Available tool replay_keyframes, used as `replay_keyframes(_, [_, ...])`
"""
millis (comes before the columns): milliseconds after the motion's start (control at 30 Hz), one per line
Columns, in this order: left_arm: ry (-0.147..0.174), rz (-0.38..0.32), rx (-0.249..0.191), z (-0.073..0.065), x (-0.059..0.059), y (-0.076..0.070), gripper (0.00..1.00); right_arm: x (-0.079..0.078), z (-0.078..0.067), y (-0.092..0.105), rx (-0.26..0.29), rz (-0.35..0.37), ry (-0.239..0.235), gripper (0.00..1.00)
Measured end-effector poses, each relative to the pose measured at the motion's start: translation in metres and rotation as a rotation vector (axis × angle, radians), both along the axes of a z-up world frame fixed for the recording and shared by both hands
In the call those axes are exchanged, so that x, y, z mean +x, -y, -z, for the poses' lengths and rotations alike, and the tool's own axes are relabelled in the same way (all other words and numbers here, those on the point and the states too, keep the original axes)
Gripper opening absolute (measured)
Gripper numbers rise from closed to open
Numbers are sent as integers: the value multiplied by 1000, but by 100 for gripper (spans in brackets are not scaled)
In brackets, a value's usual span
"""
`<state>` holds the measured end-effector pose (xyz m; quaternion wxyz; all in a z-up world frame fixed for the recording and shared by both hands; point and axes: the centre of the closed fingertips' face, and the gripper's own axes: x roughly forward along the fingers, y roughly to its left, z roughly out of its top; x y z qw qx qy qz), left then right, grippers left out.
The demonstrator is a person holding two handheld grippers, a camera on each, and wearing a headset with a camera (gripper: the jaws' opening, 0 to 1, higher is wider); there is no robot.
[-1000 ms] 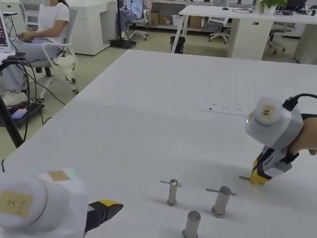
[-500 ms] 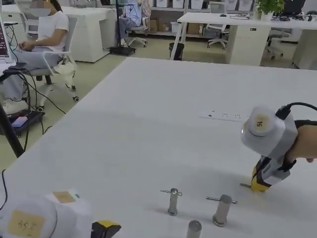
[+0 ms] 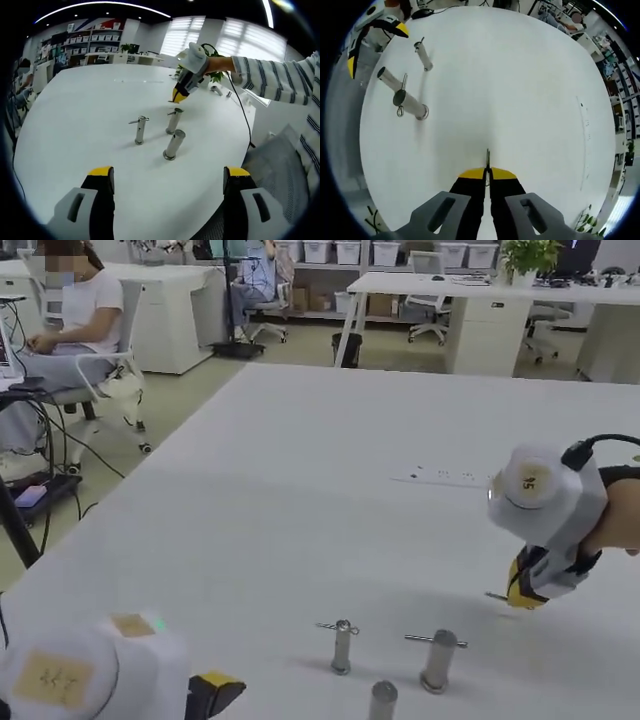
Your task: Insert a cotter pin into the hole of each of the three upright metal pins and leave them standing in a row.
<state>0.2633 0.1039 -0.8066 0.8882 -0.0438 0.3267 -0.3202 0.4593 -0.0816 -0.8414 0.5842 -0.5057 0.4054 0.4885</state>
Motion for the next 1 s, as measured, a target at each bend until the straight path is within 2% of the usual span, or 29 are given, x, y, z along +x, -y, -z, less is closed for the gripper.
replay_keyframes(200, [12, 6, -1, -5, 3, 1, 90, -14, -12, 5, 16, -5, 18, 2])
replay_keyframes(300, [17, 7, -1, -6, 5, 1, 89, -22, -22, 1, 82, 28, 19, 2])
replay_keyframes(433, [13, 10, 14, -6, 5, 0, 89, -33, -33, 1, 109, 29, 31, 2])
replay_keyframes(467, [16, 11, 15, -6, 5, 0, 89, -35, -35, 1, 113, 28, 35, 2])
replay_keyframes(533, [17, 9, 9, -8, 6, 0, 89, -37, -40, 4, 89, 5, 74, 2])
replay_keyframes(667, [24, 13, 20, -13, 7, -1, 88, -49, -49, 2, 103, -14, 98, 2])
replay_keyframes(1000, [72, 11, 16, -30, 18, 2, 85, -82, -81, -16, 232, -15, 149, 3])
